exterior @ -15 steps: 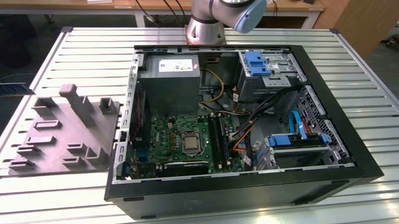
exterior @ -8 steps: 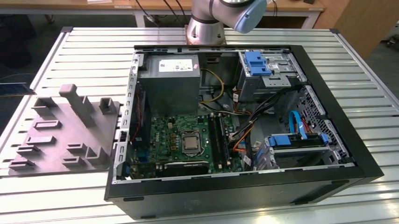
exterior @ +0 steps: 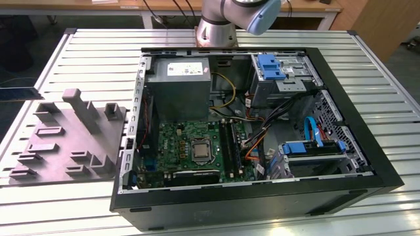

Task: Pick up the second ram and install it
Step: 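Pick up the second ram and move it above second insertion slot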

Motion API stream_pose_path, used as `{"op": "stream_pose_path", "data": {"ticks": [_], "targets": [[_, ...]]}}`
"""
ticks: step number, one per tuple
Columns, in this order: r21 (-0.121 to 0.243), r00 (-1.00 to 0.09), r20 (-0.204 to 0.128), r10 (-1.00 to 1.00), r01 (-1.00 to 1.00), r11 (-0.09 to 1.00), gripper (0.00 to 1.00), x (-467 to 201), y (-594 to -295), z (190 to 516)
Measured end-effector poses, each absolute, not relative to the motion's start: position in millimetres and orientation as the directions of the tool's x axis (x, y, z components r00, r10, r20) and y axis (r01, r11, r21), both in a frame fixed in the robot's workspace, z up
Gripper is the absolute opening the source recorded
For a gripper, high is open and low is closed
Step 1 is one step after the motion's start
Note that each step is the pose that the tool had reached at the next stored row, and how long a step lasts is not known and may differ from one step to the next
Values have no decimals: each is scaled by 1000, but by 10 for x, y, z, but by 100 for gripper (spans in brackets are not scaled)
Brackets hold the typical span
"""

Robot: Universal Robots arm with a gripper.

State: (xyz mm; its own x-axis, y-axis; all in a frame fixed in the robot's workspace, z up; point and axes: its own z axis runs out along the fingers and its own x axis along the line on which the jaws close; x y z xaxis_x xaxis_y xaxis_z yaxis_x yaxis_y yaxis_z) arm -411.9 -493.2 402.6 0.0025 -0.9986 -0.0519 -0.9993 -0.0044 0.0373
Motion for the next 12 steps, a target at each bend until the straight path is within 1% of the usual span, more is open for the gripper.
{"op": "stream_pose_path", "data": {"ticks": [12], "targets": [[37, 2, -52, -999, -999, -4, 11, -3898, -4933, 4026]]}}
